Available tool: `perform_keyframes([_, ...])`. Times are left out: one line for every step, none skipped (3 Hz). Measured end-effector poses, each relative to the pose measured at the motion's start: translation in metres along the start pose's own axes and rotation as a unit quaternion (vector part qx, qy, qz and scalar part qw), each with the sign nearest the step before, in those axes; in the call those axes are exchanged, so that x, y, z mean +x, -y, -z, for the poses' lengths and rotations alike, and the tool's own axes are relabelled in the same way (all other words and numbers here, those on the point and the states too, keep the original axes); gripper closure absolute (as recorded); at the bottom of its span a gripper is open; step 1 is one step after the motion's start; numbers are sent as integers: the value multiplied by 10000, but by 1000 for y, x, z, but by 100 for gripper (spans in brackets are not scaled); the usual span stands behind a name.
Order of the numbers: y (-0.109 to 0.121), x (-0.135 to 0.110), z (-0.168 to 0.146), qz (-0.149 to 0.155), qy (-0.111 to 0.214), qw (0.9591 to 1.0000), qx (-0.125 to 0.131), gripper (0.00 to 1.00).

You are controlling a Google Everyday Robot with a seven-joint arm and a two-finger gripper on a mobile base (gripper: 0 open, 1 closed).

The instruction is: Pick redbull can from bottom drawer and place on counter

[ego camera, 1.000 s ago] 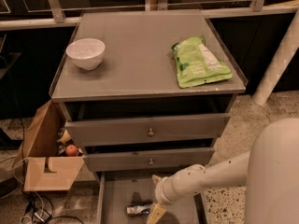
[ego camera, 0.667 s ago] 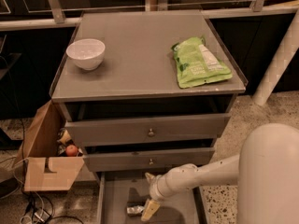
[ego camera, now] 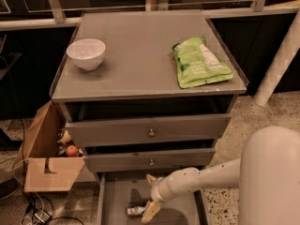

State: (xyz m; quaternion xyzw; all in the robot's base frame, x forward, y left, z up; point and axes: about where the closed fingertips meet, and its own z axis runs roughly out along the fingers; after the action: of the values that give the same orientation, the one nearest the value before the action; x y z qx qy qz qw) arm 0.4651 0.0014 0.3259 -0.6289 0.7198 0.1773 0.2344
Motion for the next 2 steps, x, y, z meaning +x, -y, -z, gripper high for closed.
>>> perform_keyframes([-2, 21, -14, -34, -42, 10000, 10, 0])
perform_keyframes([0, 55, -42, -197, 45, 9998, -12, 0])
